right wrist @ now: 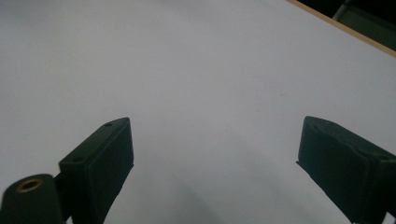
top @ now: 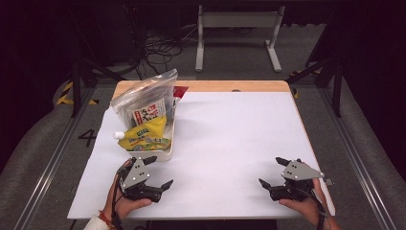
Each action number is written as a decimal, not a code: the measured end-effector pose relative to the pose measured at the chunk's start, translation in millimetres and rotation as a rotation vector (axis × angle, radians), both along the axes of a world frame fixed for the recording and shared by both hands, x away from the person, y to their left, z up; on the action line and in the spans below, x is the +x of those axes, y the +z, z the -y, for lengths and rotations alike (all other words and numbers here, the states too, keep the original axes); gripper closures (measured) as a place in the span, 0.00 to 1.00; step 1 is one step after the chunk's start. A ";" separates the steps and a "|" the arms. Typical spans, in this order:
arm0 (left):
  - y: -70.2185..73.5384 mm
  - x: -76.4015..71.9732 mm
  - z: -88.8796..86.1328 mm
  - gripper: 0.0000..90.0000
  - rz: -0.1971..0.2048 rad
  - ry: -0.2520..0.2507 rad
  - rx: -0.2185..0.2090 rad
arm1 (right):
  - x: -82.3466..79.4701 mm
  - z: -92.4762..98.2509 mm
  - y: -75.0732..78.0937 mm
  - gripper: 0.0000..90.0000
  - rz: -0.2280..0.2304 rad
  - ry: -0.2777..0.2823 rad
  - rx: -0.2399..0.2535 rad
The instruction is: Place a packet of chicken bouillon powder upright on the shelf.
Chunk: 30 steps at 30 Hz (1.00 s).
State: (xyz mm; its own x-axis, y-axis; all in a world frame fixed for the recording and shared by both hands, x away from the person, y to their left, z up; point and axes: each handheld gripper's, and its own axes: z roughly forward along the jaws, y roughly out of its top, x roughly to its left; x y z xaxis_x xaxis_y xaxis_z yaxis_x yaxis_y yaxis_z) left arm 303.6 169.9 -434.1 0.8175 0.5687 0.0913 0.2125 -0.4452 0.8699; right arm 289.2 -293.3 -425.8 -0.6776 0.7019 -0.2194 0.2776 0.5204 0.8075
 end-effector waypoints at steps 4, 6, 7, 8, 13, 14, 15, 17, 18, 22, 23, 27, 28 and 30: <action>-8.6 3.4 4.0 0.08 -0.028 -0.013 0.030 | -0.2 8.0 -5.9 0.11 -0.011 -0.022 -0.026; -12.1 5.6 5.2 0.07 -0.034 -0.013 0.049 | -0.9 11.2 -7.2 0.10 -0.010 -0.032 -0.026; -13.6 6.8 5.2 0.07 -0.041 -0.011 0.058 | -1.4 12.7 -7.6 0.11 -0.012 -0.032 -0.022; -15.4 8.4 5.0 0.07 -0.046 -0.009 0.062 | -2.0 13.7 -7.8 0.10 -0.013 -0.037 -0.019; -20.2 13.9 2.5 0.07 -0.058 0.008 0.085 | -7.0 16.3 -9.0 0.10 -0.008 -0.034 -0.002; -20.1 14.4 2.4 0.07 -0.060 0.008 0.081 | -8.1 16.6 -9.3 0.11 -0.008 -0.030 0.000; -20.1 14.5 2.8 0.07 -0.062 0.007 0.080 | -9.0 16.7 -9.6 0.10 -0.003 -0.030 0.003; -20.2 14.7 3.7 0.07 -0.065 0.006 0.082 | -9.5 16.7 -9.7 0.11 -0.004 -0.030 0.004; -20.3 14.7 5.1 0.07 -0.067 0.003 0.084 | -10.1 16.6 -10.0 0.10 -0.005 -0.032 0.003; -20.8 13.7 6.6 0.07 -0.069 -0.012 0.083 | -10.8 14.8 -11.7 0.10 -0.010 -0.032 0.018; -20.9 13.4 5.8 0.07 -0.068 -0.008 0.085 | -10.9 13.8 -11.2 0.10 -0.007 -0.034 0.022; -19.2 13.8 4.2 0.06 -0.061 -0.002 0.083 | -12.7 9.5 -10.7 0.11 0.004 -0.026 0.021; -18.7 13.9 4.1 0.06 -0.061 0.001 0.075 | -13.0 8.3 -11.1 0.11 0.000 -0.026 0.016; -17.3 14.4 3.9 0.06 -0.062 0.006 0.071 | -13.8 7.3 -10.9 0.11 0.004 -0.022 0.013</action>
